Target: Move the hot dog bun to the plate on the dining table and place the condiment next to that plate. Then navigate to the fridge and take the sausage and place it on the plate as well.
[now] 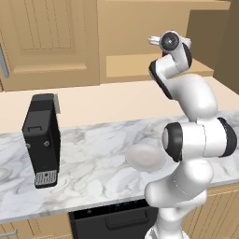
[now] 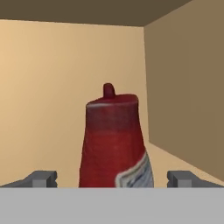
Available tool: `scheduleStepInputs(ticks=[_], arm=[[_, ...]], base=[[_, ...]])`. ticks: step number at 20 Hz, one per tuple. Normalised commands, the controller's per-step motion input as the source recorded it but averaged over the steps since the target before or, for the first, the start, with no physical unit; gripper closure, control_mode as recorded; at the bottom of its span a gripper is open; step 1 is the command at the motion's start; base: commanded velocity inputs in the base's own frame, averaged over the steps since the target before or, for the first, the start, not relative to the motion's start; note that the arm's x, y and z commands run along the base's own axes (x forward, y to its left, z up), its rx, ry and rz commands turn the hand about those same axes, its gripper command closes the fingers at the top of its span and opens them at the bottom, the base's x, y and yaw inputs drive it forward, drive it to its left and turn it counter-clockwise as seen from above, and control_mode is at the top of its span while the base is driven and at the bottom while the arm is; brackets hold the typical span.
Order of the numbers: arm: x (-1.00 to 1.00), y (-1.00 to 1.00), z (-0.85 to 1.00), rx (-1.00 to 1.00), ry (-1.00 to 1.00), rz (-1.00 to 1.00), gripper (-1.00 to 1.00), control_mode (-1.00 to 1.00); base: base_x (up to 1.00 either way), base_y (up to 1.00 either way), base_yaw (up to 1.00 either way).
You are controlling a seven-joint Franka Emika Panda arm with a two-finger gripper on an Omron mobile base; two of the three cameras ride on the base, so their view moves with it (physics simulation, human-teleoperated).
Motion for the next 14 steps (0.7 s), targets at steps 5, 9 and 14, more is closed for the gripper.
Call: scheduleStepInputs(ticks=[5, 9, 14], arm=[[0.15, -0.15, 0.0, 0.0, 0.01, 0.0, 1.0, -1.0], [0.13, -0.16, 0.0, 0.0, 0.0, 0.0, 1.0, -1.0], [0.09, -0.07, -0.02, 0.0, 0.0, 0.0, 1.0, -1.0]], base=[[0.0, 0.0, 0.0], [0.0, 0.0, 0.0], [0.0, 0.0, 0.0]])
